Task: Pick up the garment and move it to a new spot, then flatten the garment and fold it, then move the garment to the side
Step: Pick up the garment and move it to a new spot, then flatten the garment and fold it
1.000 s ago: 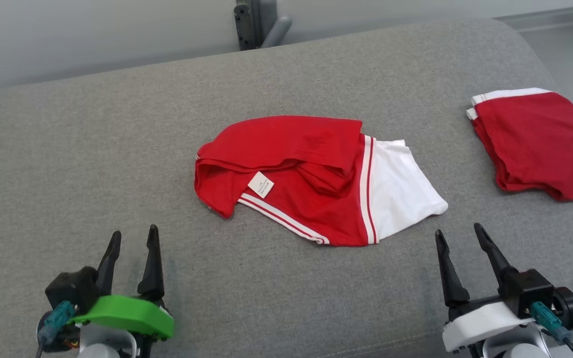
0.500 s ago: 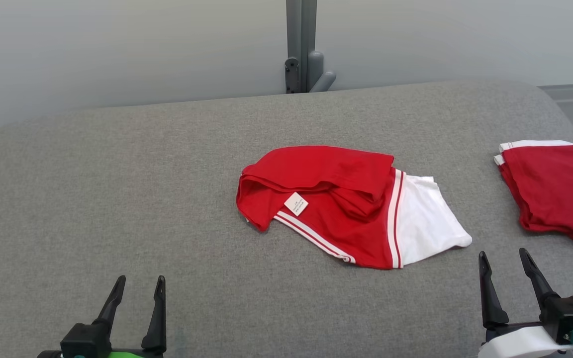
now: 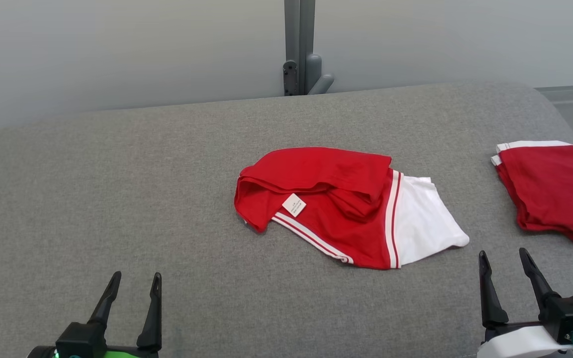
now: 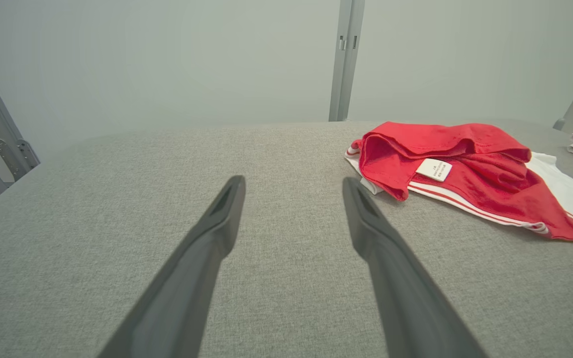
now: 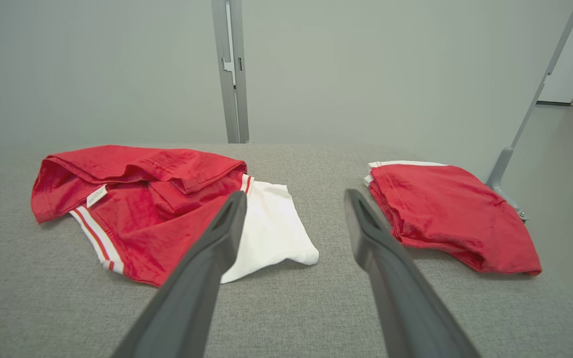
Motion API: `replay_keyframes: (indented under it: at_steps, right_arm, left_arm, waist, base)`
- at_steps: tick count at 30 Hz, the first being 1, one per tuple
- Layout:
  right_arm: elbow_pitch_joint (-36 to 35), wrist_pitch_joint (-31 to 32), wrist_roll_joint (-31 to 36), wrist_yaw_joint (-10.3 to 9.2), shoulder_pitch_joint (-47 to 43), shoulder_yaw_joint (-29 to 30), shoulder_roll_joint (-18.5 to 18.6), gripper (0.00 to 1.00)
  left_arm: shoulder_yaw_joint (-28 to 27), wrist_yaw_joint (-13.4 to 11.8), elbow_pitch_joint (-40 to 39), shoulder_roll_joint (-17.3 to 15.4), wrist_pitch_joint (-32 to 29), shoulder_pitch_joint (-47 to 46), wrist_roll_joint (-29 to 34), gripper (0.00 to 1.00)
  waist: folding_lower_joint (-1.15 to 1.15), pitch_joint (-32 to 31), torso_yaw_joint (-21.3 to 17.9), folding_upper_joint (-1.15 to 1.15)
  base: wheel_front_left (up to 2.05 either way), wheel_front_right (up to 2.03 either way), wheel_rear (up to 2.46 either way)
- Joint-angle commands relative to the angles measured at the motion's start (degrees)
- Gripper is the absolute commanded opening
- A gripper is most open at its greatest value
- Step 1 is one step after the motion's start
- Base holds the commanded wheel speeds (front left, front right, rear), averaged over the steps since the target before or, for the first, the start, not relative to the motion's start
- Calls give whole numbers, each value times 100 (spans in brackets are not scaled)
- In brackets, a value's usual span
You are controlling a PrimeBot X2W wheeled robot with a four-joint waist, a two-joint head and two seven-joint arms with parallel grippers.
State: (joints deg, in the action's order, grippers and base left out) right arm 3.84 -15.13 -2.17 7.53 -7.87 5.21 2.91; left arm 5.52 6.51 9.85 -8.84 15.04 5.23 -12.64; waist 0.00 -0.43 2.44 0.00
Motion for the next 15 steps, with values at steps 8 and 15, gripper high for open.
replay_keyframes:
  at_steps: [8,15]
  right_arm:
    - [-44,0,-61,-9,160,-73,2,100]
    - [-186,0,-167,-9,573,-228,2,100]
  left_arm:
    - [146,68,-38,29,19,-364,267,100]
    - [1132,99,-45,-43,-366,-1612,454,100]
  waist:
    - [0,179,-176,0]
    - [0,818,-747,0]
  base:
    - [0,0,0]
    - [0,0,0]
